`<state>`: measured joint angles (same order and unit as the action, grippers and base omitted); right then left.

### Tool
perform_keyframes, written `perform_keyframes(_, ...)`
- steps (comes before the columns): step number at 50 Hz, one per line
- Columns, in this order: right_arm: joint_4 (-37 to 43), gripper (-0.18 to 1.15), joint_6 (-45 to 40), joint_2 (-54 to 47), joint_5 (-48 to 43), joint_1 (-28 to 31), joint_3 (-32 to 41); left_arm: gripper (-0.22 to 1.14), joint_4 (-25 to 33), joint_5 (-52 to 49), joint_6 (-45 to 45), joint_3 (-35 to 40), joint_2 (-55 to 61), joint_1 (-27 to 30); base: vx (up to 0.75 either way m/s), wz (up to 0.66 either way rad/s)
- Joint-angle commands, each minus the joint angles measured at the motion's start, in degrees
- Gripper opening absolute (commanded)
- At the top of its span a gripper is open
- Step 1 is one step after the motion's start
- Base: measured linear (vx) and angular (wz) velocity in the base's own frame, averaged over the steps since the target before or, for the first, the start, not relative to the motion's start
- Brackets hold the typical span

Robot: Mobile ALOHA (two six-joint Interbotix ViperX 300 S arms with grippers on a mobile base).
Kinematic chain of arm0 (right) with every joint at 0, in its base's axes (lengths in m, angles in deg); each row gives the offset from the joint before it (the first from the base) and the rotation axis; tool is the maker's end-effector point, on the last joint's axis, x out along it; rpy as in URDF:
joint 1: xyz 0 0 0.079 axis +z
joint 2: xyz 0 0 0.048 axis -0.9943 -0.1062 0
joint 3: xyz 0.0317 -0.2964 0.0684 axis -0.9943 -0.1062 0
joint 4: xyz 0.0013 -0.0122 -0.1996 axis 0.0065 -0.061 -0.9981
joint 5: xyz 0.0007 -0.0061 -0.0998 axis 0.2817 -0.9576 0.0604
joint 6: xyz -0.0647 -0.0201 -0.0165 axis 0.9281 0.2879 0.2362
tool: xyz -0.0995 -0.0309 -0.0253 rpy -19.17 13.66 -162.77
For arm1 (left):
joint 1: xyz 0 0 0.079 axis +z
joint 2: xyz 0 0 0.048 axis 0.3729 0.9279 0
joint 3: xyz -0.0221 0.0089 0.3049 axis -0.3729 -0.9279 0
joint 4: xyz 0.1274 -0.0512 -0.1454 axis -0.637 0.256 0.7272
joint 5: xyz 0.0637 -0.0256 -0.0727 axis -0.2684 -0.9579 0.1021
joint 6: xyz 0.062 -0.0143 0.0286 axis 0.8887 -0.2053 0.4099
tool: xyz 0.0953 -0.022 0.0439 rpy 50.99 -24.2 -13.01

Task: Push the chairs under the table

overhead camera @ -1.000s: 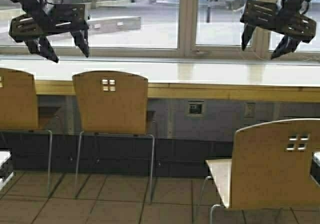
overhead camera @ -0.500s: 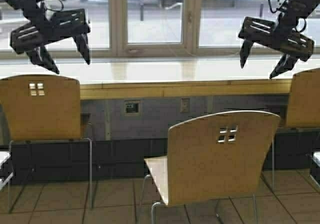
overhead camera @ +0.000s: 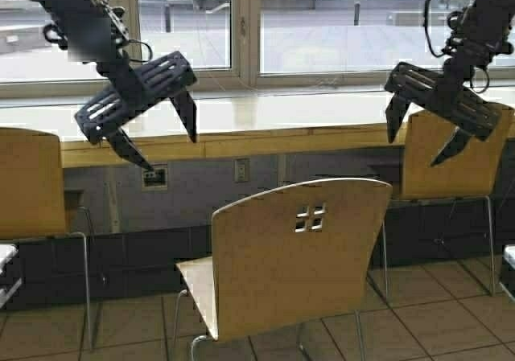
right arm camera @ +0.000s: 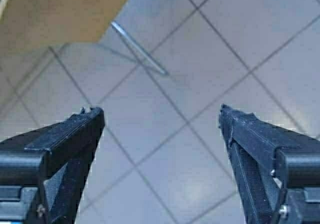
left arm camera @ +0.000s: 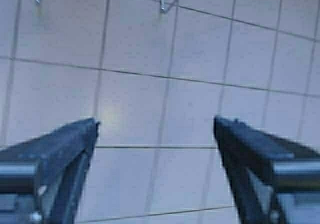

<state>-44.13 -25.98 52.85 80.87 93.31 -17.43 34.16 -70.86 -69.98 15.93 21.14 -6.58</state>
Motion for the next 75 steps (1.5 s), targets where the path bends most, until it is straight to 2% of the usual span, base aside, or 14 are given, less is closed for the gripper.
perform_keyframes(1, 4.9, 1.01, -0.2, -0.4, -0.4, 0.2, 1.8, 0.99, 8.6, 2.1, -3.8, 5.1, 5.4, -3.0, 0.08, -0.02)
perform_keyframes(13, 13.4, 1.01, -0.2, -2.8, -0.5, 0.2, 2.9, 0.99, 17.3, 2.0, -7.0, 14.7, 13.9, -6.6, 0.11, -0.01)
perform_keyframes(21, 14.9, 1.01, -0.1, -2.9, -0.6, 0.1, 3.8, 0.99, 22.5, 2.5, -8.8, 19.0, 17.0, -8.7, 0.14, 0.0)
perform_keyframes(31, 17.3, 1.01, -0.1, -2.9, 0.9, -0.2, 5.3, 0.99, 28.7, 2.9, -9.8, 22.6, 20.9, -9.5, 0.16, 0.05)
perform_keyframes(43, 19.2, 1.01, 0.0, -3.3, 4.7, -3.2, 7.2, 0.99, 37.4, 2.8, -9.8, 24.4, 24.6, -10.5, 0.17, 0.07)
perform_keyframes(52, 19.3, 1.01, -0.1, -4.4, 5.2, -3.7, 7.6, 0.99, 40.3, 2.3, -9.8, 25.5, 27.2, -11.2, 0.16, 0.04)
perform_keyframes(64, 19.3, 1.0, -0.1, -8.0, 6.0, -3.7, 11.3, 0.99, 42.1, 2.2, -9.8, 28.0, 31.1, -11.1, 0.13, -0.02)
perform_keyframes(75, 19.2, 1.0, 0.0, -8.6, 6.2, -2.2, 11.8, 0.99, 43.4, 2.0, -9.8, 30.3, 34.2, -11.1, 0.12, -0.04)
